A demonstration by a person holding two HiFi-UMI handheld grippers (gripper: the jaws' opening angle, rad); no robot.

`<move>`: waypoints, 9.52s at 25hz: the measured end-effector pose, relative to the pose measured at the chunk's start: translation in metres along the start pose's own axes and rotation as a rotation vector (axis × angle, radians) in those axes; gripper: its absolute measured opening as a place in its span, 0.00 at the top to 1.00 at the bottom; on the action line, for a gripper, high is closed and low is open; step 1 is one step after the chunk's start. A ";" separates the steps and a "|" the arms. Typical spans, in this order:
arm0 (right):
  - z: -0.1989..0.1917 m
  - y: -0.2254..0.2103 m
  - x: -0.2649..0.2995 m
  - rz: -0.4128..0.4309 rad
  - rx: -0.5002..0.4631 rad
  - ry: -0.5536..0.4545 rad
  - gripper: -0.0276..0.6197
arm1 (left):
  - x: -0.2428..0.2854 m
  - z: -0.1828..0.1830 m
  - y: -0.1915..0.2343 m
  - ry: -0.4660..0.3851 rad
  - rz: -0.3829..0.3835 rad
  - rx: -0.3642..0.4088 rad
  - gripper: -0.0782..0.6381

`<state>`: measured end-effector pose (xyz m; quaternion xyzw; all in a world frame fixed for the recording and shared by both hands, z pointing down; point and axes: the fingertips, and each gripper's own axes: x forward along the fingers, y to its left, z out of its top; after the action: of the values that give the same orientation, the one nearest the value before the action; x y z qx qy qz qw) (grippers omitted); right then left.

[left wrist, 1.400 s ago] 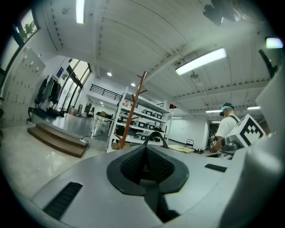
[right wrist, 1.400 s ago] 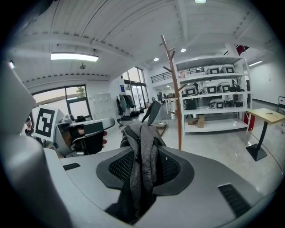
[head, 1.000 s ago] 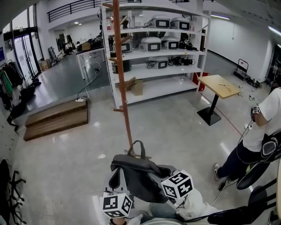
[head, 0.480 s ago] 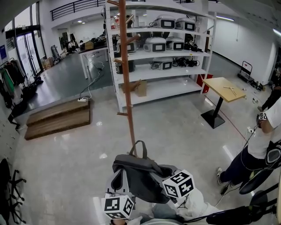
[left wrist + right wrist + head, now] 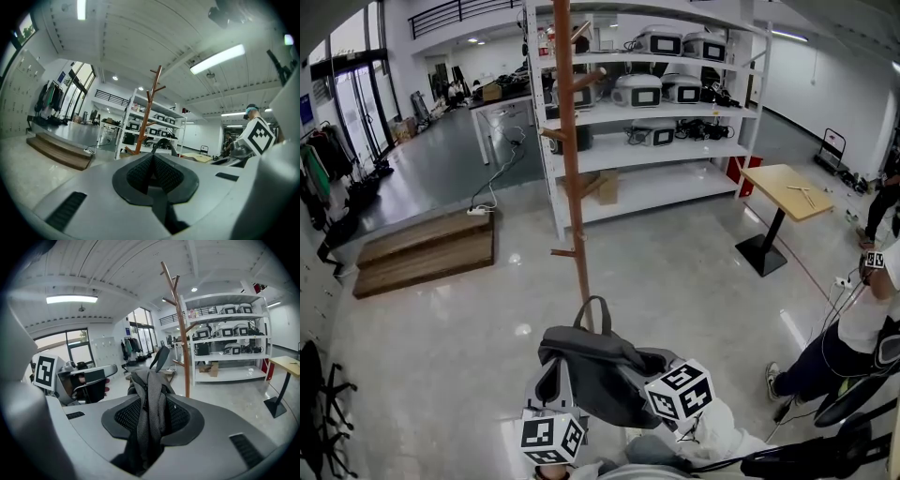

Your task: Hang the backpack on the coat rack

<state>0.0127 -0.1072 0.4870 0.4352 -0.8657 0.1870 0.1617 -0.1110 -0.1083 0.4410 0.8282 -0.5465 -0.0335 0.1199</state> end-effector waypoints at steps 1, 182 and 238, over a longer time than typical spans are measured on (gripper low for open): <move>0.003 -0.003 0.003 0.005 0.000 0.001 0.76 | 0.006 0.001 0.001 0.001 0.001 0.000 0.89; 0.060 -0.160 0.138 -0.133 0.030 -0.064 0.94 | 0.163 0.005 0.016 0.029 0.091 0.052 0.89; 0.044 -0.061 0.064 -0.230 0.024 -0.164 0.94 | 0.096 -0.008 -0.001 0.069 0.023 0.065 0.89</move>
<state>0.0210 -0.2052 0.4881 0.5474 -0.8180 0.1412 0.1058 -0.0700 -0.1939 0.4554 0.8261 -0.5521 0.0142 0.1120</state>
